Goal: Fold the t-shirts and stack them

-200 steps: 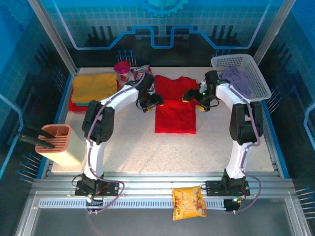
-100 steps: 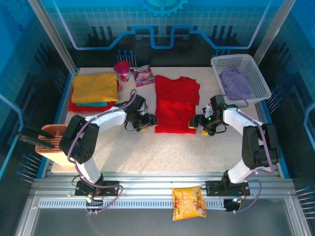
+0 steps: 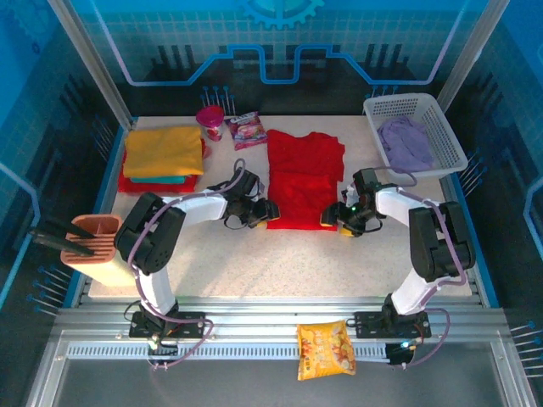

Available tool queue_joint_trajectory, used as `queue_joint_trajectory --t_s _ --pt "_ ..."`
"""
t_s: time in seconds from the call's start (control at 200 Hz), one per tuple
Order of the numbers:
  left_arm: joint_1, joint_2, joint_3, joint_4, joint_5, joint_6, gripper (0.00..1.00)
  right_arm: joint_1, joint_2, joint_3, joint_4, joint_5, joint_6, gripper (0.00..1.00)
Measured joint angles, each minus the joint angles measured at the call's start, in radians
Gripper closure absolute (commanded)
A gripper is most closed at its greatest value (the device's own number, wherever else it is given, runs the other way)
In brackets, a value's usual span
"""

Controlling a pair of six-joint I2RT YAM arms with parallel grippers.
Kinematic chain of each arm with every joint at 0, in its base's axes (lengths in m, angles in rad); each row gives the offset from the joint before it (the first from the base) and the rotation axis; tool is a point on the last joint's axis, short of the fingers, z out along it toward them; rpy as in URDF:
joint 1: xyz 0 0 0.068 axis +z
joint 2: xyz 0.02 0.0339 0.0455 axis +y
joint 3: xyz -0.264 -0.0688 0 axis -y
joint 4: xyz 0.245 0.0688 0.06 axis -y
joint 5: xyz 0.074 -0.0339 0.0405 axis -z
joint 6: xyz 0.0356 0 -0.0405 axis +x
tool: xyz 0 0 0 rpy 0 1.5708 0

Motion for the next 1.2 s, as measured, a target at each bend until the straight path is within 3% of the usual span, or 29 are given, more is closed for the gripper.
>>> queue_joint_trajectory --t_s 0.17,0.55,0.625,0.8,1.0,1.156,1.201 --pt "0.000 0.000 0.000 -0.032 -0.004 0.000 0.53 -0.001 0.007 0.001 -0.002 0.016 0.021 0.44" --pt "0.000 0.049 0.037 -0.077 0.019 0.000 0.57 -0.002 0.043 0.034 -0.019 0.012 0.029 0.58" --pt "0.000 0.053 0.043 -0.086 0.019 -0.001 0.61 0.000 0.052 0.034 -0.005 0.004 0.025 0.60" --pt "0.001 0.064 0.046 -0.083 0.024 -0.031 0.78 0.002 0.071 0.035 0.031 -0.017 0.018 0.78" --pt "-0.005 0.074 0.047 -0.062 0.037 -0.064 1.00 0.002 0.077 0.036 0.059 -0.029 0.013 0.87" --pt "-0.006 0.072 0.047 -0.064 0.029 -0.074 1.00 0.002 0.069 0.033 0.058 -0.033 0.010 0.94" --pt "-0.008 0.063 0.044 -0.068 0.021 -0.077 1.00 0.002 0.054 0.025 0.058 -0.032 0.010 1.00"
